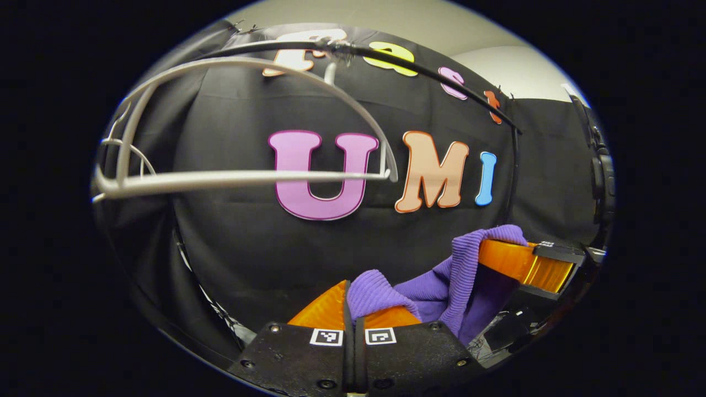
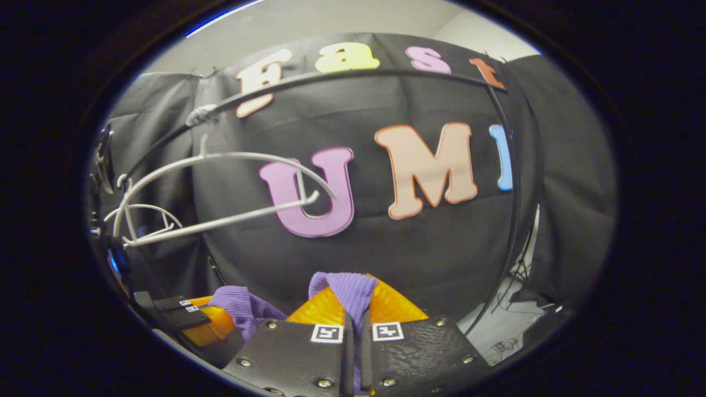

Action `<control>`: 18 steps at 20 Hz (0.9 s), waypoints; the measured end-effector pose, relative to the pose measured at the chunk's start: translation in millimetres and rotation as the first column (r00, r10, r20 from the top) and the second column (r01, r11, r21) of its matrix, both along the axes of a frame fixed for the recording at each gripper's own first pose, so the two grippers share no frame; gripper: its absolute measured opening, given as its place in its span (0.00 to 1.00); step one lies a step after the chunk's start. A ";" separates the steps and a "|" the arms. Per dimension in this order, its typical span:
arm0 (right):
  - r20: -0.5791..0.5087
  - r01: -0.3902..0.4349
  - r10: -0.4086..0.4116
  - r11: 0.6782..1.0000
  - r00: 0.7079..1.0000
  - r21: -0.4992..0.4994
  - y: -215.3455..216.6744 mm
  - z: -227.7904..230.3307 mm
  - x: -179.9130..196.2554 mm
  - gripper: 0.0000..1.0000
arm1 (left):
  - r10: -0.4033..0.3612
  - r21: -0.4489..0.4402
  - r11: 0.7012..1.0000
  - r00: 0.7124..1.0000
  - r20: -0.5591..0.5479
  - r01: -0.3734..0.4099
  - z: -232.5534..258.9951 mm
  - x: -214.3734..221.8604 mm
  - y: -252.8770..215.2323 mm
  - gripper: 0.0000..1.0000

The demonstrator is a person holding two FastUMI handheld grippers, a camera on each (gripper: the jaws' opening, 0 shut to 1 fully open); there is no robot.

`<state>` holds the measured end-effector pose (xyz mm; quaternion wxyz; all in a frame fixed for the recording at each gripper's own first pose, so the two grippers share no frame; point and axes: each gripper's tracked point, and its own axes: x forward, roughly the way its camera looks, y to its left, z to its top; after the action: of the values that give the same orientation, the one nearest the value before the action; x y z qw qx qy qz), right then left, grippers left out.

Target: Grasp the clothes on the hanger with both hands and then place them into the laundry hamper below.

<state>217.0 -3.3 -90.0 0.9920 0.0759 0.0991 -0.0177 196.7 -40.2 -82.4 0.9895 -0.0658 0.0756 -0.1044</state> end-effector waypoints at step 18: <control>-0.443 0.058 -0.064 0.998 0.894 -0.027 -20.6 -282.7 14.2 0.07 | -0.034 0.136 0.988 0.957 -0.289 0.076 -252.1 59.6 -26.1 0.01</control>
<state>231.3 -23.9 -372.7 0.9427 0.0664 0.3202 -0.0663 256.3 -66.2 -334.5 0.9670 -0.0057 0.2271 -0.1157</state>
